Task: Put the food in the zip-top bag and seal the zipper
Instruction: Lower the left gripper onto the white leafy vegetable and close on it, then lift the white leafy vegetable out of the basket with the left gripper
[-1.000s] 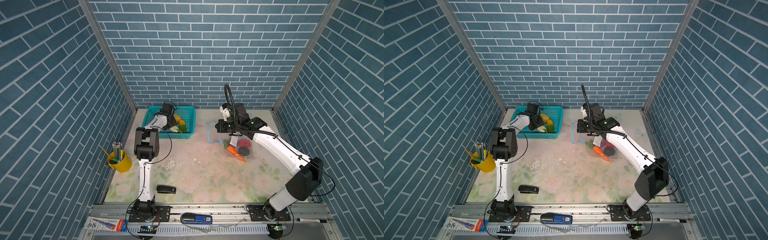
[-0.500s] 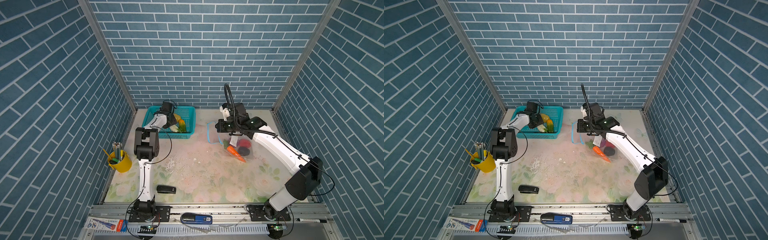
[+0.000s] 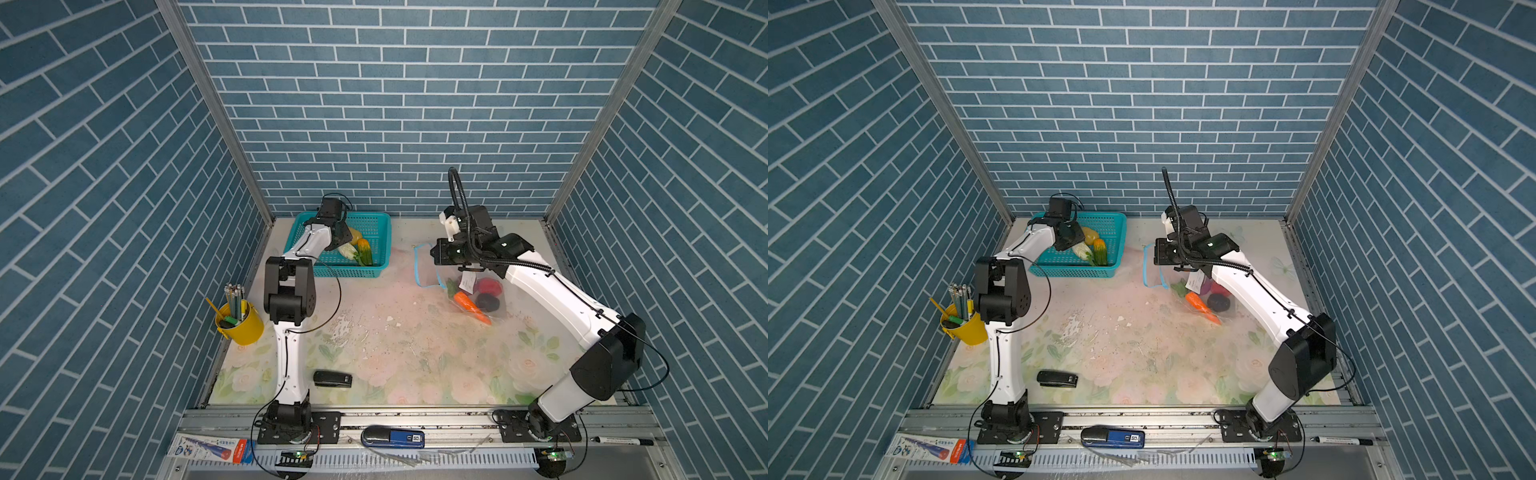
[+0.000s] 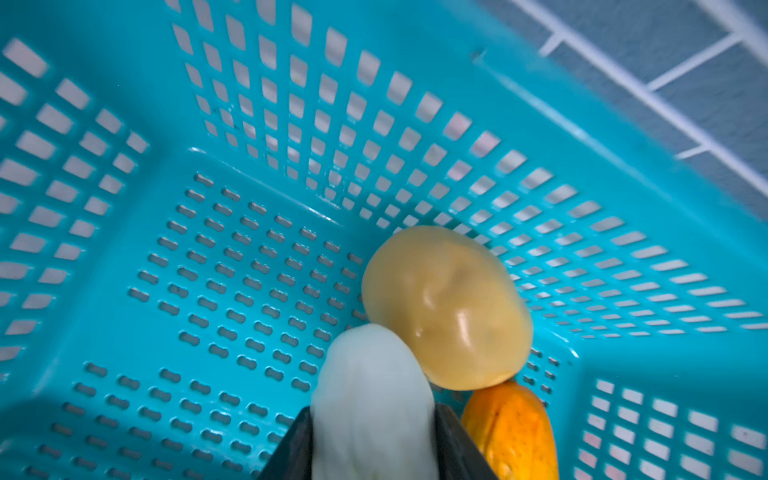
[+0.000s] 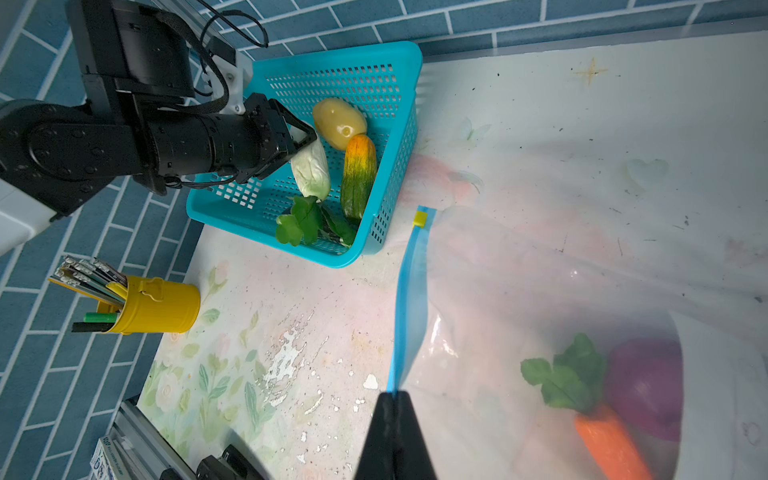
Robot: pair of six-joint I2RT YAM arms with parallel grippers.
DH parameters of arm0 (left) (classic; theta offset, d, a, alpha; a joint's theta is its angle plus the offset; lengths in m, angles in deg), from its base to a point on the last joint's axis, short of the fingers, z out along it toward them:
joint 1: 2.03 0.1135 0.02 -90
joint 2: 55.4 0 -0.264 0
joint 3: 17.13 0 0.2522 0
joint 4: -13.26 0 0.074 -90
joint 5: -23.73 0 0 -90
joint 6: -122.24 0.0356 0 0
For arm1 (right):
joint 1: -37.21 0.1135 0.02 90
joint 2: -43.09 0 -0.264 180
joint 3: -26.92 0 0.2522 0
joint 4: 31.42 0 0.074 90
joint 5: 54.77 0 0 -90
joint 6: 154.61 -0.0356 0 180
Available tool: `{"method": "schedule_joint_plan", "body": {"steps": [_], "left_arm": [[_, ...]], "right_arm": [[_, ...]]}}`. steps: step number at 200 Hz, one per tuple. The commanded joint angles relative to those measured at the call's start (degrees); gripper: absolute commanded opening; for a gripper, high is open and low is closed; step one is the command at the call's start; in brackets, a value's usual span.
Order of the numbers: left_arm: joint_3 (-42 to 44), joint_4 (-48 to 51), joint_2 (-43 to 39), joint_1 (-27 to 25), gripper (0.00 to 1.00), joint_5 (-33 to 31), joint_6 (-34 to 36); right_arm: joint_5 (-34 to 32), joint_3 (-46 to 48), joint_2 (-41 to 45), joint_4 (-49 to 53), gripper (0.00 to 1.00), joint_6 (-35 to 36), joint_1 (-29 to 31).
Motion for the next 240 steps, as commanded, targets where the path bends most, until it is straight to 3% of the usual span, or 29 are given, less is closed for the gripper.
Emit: {"method": "schedule_joint_plan", "body": {"steps": [1, 80, 146, 240], "left_arm": [[1.9, -0.6, -3.6, 0.4, 0.43, 0.3, -0.4], [6.5, -3.5, -10.1, 0.4, 0.42, 1.7, -3.1], [11.9, -6.8, -16.8, -0.6, 0.41, 11.8, -7.5], [27.7, -20.1, -30.0, -8.2, 0.38, 12.7, -14.9]], "right_arm": [[0.5, -2.1, 0.3, -0.1, 0.00, -0.8, -0.1], [0.7, -1.9, 0.2, -0.5, 0.00, -1.0, -0.1], [1.0, -2.7, -0.3, -0.8, 0.00, -0.9, -0.1], [1.9, -3.8, -0.5, -0.8, 0.00, -1.0, -0.1]]}}
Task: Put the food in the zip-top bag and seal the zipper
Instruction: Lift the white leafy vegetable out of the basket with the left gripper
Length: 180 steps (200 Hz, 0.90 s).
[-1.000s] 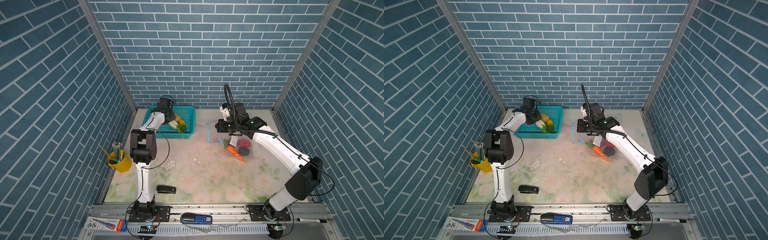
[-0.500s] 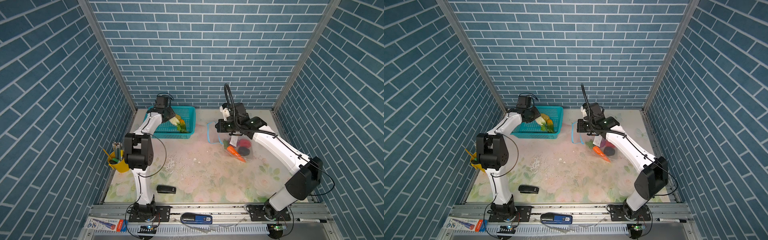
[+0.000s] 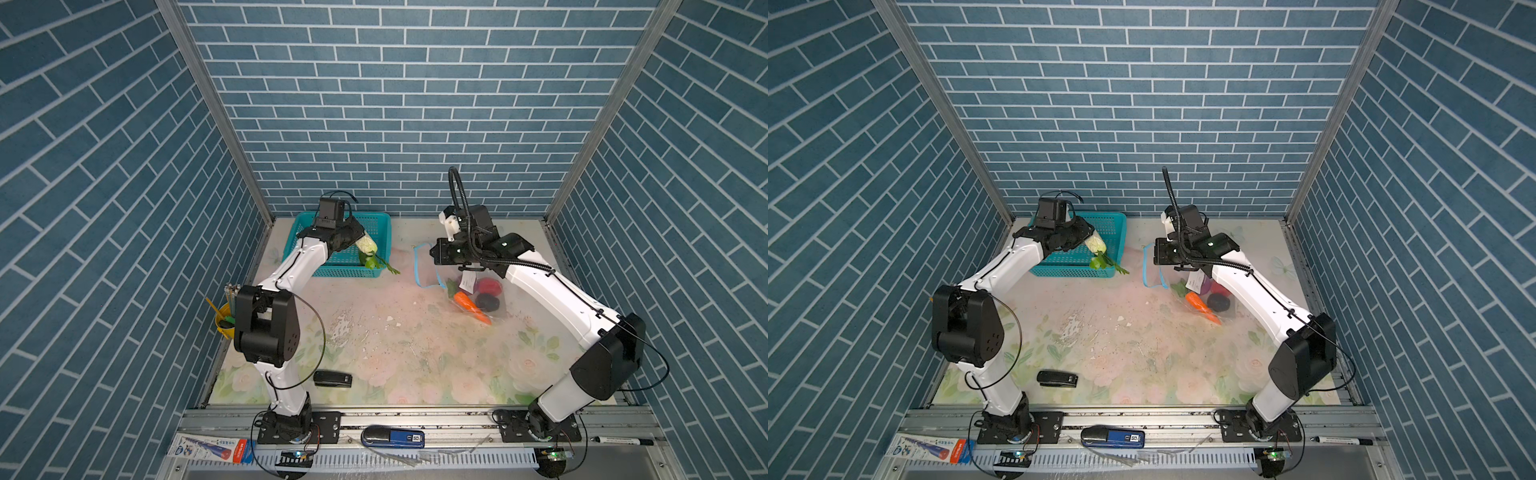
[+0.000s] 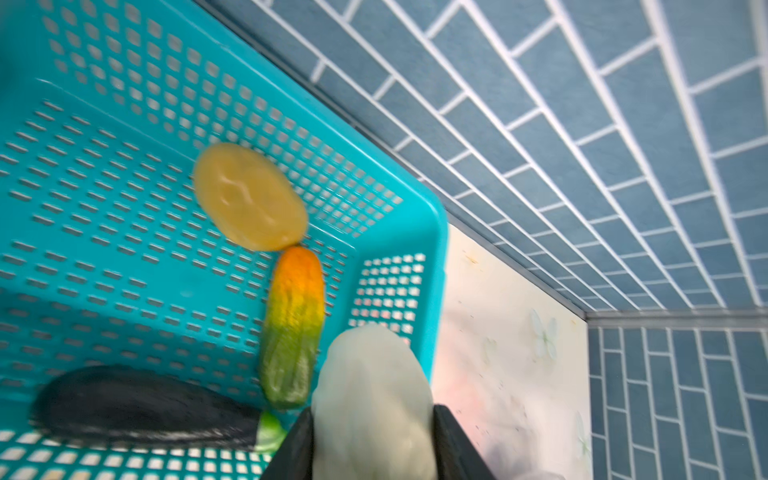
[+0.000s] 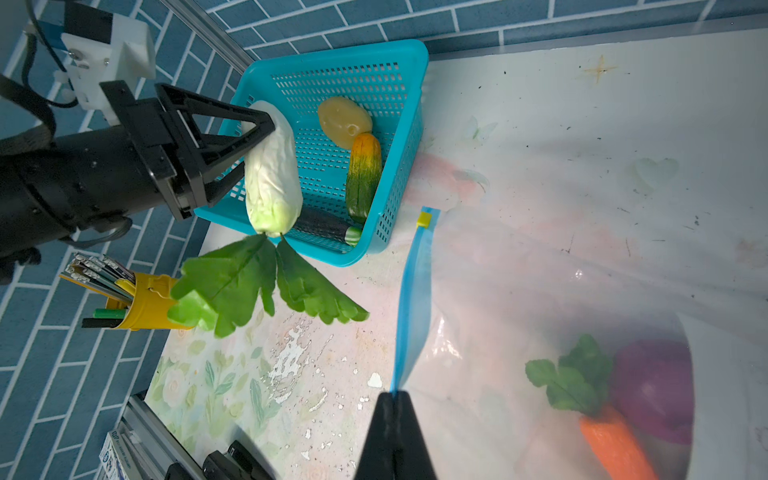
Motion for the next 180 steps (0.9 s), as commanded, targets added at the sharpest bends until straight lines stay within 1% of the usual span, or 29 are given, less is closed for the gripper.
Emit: {"method": "schedule_joint_plan", "body": {"steps": [1, 35, 66, 134, 160, 180], "left_arm": [[4.0, -7.2, -3.2, -1.6, 0.38, 0.5, -3.5], [8.3, -10.7, -6.6, -4.1, 0.37, 0.1, -6.1], [11.9, -16.2, -9.5, -5.9, 0.38, -0.1, -8.4], [15.9, -22.6, -13.3, -7.3, 0.38, -0.8, -10.9], [16.5, -23.8, -13.9, -8.2, 0.38, -2.1, -10.7], [16.6, -24.5, -13.9, -9.3, 0.38, -3.8, -9.2]], "right_arm": [[0.8, -3.6, -0.5, -0.8, 0.00, -1.0, -0.1], [0.9, -3.8, -0.7, -0.6, 0.00, -1.1, -0.1], [1.2, -3.8, -0.8, -0.7, 0.00, -1.3, -0.1], [1.3, -3.9, -1.4, -0.5, 0.00, -1.8, -0.1], [1.3, -4.0, -1.6, -0.5, 0.00, -1.9, -0.1], [1.5, -4.0, -1.6, -0.6, 0.00, -2.2, -0.1]]}}
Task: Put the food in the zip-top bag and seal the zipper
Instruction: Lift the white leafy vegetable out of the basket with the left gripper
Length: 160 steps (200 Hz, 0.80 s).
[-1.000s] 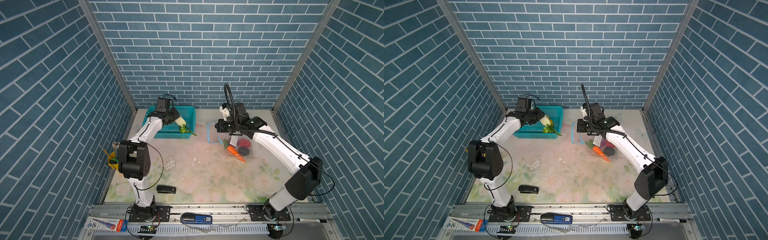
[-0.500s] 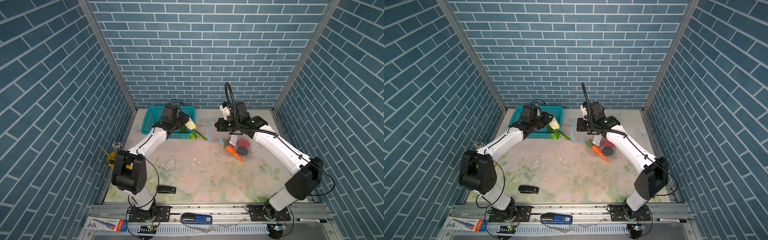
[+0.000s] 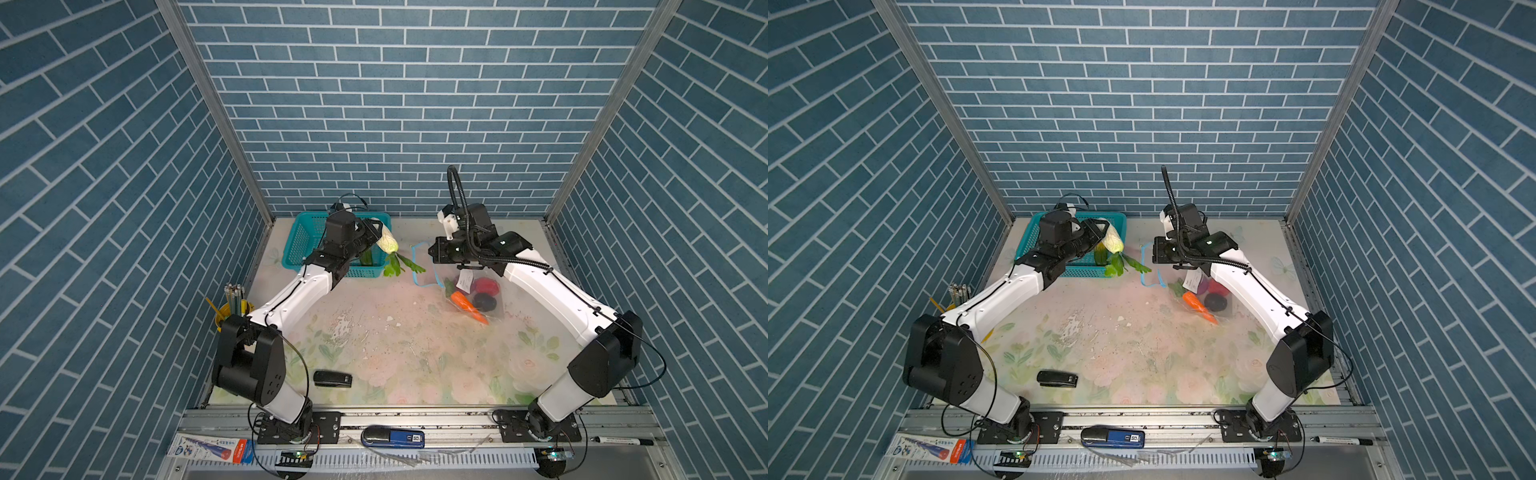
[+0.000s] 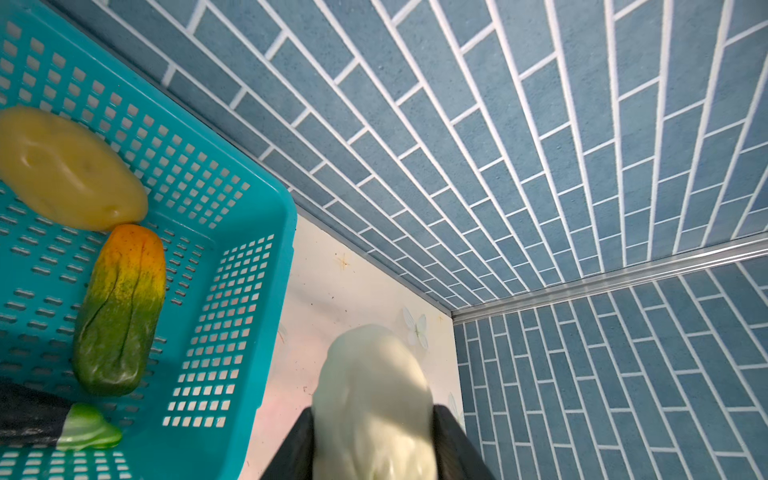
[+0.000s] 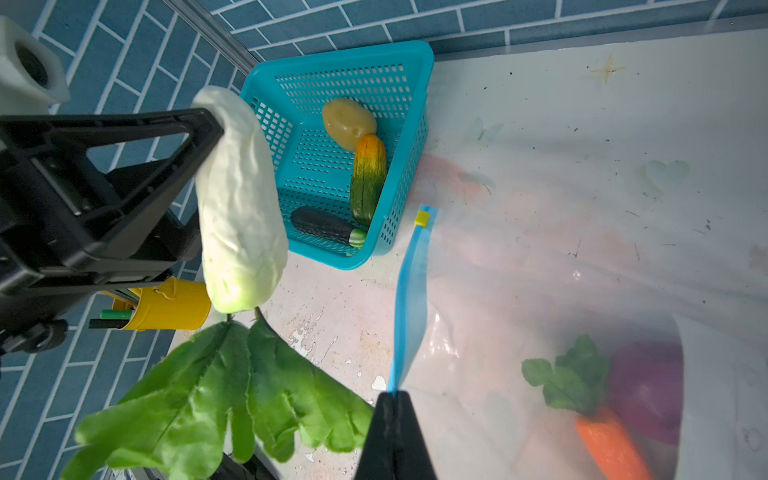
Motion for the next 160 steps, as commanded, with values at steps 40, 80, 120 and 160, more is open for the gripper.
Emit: {"method": "schedule_joint_plan", "body": {"steps": [40, 80, 120, 160], "left_arm": [[2.1, -7.0, -0.6, -3.5, 0.38, -6.2, 3.3], [6.0, -17.1, 0.3, -6.4, 0.36, -11.3, 4.0], [8.3, -24.2, 1.1, -8.3, 0.35, -18.3, 7.7], [12.9, -39.8, 2.2, -13.0, 0.30, -26.9, 16.0]], "right_arm": [[0.8, -3.2, 0.1, -0.4, 0.00, -2.1, -0.1], [0.9, -2.8, 0.2, -0.6, 0.00, -2.3, 0.0], [1.1, -4.3, -0.1, 0.9, 0.00, -1.9, -0.1], [0.8, -4.6, -0.2, 1.6, 0.00, -2.1, -0.1]]}}
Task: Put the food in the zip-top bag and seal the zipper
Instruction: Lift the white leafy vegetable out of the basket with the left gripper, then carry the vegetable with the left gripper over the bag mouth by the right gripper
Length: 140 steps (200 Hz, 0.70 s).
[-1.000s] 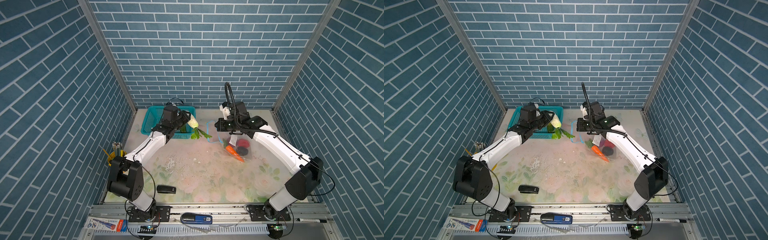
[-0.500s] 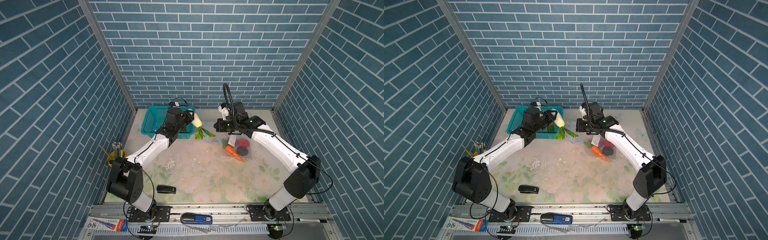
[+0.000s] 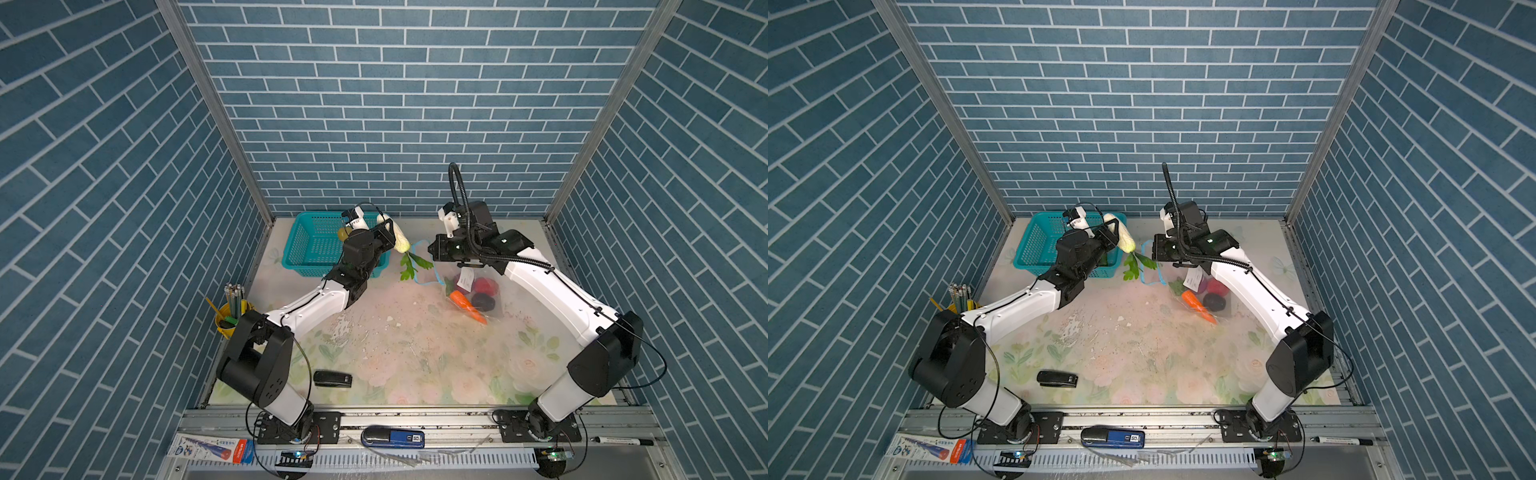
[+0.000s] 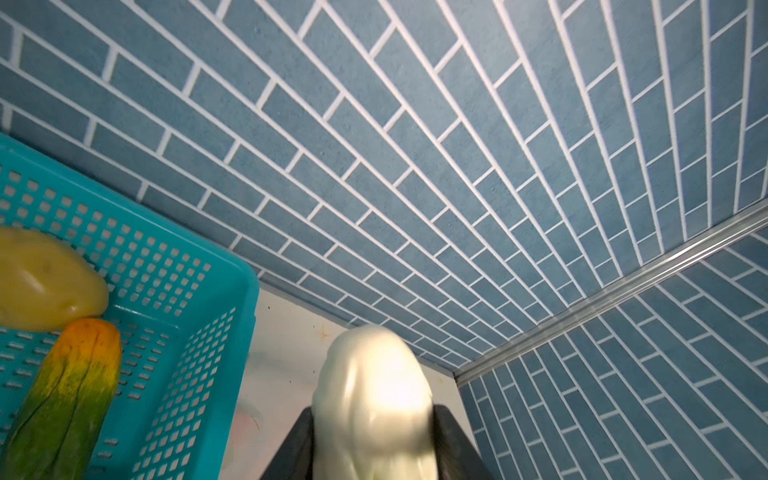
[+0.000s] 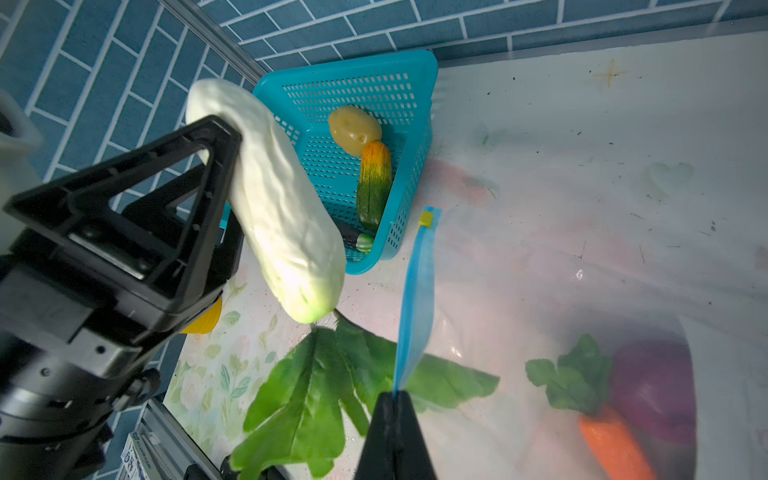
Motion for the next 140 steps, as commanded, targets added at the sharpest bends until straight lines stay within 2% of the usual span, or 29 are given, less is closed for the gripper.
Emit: {"method": "schedule_joint_plan", "body": {"steps": [1, 26, 48, 140], "left_arm": [[2.5, -12.6, 1.3, -3.4, 0.30, -7.4, 7.3], [5.0, -22.7, 2.6, -6.3, 0.27, -11.9, 11.6], [5.7, -28.2, 4.0, -7.7, 0.27, -13.2, 14.3], [1.9, -33.2, 9.6, -8.4, 0.26, -13.4, 16.1]], "right_arm": [[0.5, -2.9, 0.0, 0.8, 0.00, -1.1, -0.1], [0.8, -3.2, -0.3, 0.8, 0.00, -1.4, -0.1], [0.9, -3.5, -0.3, 0.9, 0.00, -1.5, -0.1], [1.8, -4.6, -0.5, 1.3, 0.00, -2.0, -0.1]]}}
